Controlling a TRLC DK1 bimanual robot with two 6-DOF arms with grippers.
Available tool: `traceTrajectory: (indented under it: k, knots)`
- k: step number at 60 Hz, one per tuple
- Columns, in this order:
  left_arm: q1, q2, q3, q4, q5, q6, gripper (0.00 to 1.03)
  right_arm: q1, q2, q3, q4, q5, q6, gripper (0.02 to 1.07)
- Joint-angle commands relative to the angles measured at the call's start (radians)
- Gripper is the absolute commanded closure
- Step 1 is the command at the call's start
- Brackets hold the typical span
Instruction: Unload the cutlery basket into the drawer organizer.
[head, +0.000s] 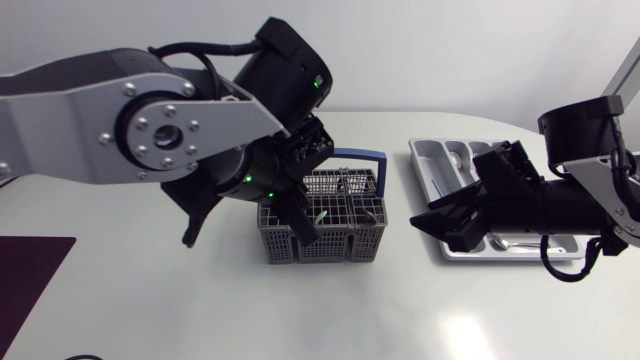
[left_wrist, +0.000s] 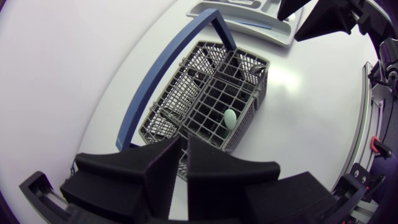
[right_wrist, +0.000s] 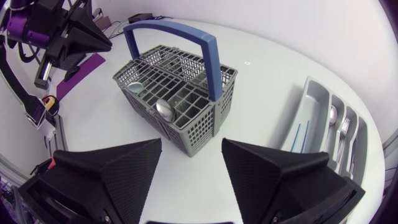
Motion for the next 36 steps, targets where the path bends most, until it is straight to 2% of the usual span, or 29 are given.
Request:
traceTrajectory:
  k: [1, 13, 36]
  knots:
    - [-0.012, 0.039, 0.047, -0.013, -0.019, -0.035, 0.71, -0.013, -0.016, -0.034, -0.018, 0.002, -0.024, 0.35]
    - [-0.033, 0.128, 0.094, -0.024, -0.053, -0.036, 0.7, -0.032, -0.017, -0.041, -0.018, -0.001, -0.032, 0.35]
    - [-0.093, 0.295, 0.258, -0.151, -0.096, -0.105, 0.69, -0.053, -0.006, -0.054, -0.005, -0.002, -0.041, 0.35]
